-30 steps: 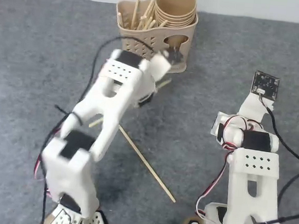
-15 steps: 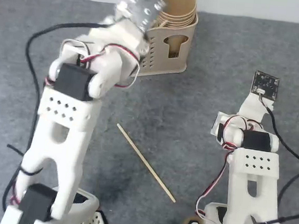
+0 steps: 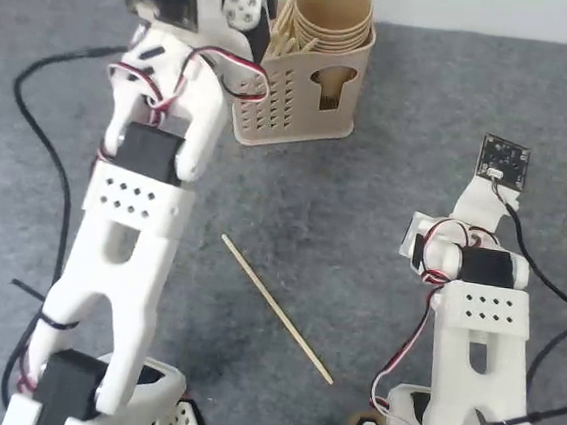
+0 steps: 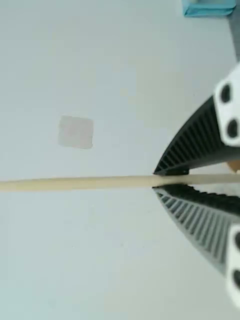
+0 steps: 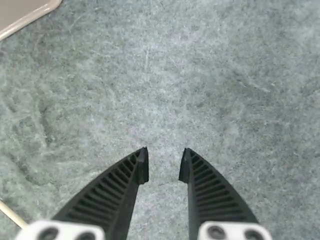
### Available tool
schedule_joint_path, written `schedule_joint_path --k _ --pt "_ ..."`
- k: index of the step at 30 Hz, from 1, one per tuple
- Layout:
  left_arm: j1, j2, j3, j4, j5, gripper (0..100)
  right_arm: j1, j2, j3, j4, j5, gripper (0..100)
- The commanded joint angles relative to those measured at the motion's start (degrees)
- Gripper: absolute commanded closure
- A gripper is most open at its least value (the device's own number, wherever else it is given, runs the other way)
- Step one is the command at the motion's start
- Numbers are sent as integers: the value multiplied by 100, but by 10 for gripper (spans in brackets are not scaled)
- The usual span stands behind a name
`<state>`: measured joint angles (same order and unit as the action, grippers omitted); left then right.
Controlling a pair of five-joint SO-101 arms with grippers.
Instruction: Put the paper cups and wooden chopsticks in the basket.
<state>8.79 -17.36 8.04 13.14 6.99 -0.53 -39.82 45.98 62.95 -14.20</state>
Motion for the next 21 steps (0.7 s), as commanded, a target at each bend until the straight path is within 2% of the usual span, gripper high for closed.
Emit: schedule_joint_path --k 1,5,10,18,21 --pt "-246 -149 251 -967 97 988 -13 4 -44 -145 237 886" --pt "-510 589 224 -1618 97 988 -22 4 -44 -136 255 886" --pt "-712 1503 -295 -1609 132 988 -31 4 -44 -145 264 886" --pt "-686 2163 -444 -1609 88 987 -31 4 -44 -145 264 886" --pt "-712 2215 -444 -1600 -264 932 -31 4 -44 -145 264 886"
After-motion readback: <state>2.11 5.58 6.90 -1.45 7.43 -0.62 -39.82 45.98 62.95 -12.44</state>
